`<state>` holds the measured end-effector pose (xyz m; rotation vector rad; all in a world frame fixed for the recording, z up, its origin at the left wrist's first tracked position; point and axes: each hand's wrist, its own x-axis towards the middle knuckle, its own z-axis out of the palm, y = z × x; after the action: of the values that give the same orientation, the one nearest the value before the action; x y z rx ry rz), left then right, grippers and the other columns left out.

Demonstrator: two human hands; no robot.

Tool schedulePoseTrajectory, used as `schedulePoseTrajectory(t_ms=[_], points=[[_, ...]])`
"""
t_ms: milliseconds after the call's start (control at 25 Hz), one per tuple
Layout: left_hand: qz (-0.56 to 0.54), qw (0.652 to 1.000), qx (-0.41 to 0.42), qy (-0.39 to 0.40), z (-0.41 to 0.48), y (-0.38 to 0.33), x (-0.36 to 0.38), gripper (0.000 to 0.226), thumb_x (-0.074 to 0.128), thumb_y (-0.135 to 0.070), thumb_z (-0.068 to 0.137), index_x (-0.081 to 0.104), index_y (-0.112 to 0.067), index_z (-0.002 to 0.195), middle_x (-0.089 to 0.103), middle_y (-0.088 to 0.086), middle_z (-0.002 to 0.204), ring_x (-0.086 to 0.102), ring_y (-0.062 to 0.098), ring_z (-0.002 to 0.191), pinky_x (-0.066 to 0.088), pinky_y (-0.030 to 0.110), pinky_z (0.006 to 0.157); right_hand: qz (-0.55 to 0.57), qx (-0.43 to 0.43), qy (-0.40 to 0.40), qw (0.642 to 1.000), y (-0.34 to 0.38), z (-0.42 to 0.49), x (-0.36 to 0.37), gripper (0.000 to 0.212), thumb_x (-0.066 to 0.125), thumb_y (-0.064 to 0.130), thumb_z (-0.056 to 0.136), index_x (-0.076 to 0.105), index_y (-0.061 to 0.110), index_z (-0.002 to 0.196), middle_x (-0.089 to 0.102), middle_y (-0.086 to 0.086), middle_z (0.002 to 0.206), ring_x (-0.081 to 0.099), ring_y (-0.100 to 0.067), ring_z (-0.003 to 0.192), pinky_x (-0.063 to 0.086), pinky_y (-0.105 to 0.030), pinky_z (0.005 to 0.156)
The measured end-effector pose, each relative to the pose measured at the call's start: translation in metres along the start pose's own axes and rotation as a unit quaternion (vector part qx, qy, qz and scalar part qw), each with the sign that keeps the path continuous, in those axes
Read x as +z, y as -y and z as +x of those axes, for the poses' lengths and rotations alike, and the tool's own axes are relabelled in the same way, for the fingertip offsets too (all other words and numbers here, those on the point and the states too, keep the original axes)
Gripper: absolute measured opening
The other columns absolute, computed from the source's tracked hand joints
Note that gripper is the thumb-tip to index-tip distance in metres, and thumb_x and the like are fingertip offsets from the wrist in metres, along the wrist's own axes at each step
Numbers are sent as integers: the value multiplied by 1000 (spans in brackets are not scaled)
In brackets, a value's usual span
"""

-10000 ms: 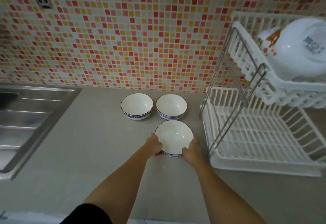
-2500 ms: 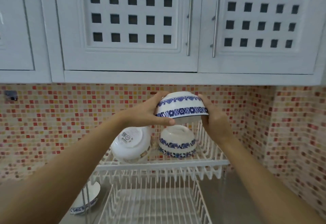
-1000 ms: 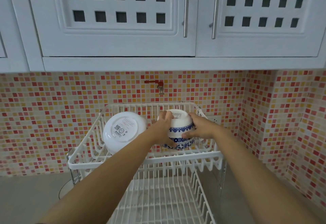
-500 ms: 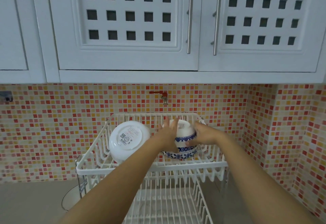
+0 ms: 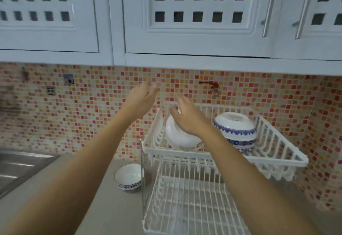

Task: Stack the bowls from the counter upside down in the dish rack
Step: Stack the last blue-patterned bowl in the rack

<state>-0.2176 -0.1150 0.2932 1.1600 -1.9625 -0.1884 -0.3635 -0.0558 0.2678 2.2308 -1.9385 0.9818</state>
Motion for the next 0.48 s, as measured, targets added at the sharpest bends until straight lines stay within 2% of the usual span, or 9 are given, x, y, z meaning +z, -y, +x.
schedulePoseTrajectory(t_ms=[120, 240, 360, 480], points=[[17, 998, -61, -10, -2, 76, -35, 55, 25, -38, 100, 29, -9, 146, 35, 13, 151, 35, 29, 138, 29, 39, 111, -7, -28, 16, 999, 55, 37, 59, 65, 32, 48, 97, 15, 11, 149, 16, -5, 158, 17, -22, 145, 19, -38, 115], [39, 992, -119, 3, 0, 155, -59, 55, 25, -39, 100, 27, -10, 147, 35, 14, 151, 37, 30, 136, 30, 39, 110, 26, -21, 39, 999, 106, 71, 125, 64, 39, 40, 97, 16, 9, 148, 17, -8, 158, 19, -25, 144, 22, -39, 115], [73, 985, -152, 31, 0, 220, -70, 55, 24, -38, 100, 31, -8, 145, 35, 15, 151, 35, 31, 138, 28, 41, 112, 66, 52, 39, 996, 131, 97, 186, 63, 40, 32, 97, 14, 7, 148, 16, -11, 157, 18, -26, 144, 23, -39, 115], [97, 974, -187, 82, -2, 276, -64, 55, 23, -38, 101, 29, -6, 146, 32, 15, 152, 32, 32, 139, 25, 41, 113, 67, 131, 67, 987, 132, 110, 244, 67, 38, 34, 97, 10, 3, 148, 11, -14, 158, 11, -28, 145, 16, -39, 119]])
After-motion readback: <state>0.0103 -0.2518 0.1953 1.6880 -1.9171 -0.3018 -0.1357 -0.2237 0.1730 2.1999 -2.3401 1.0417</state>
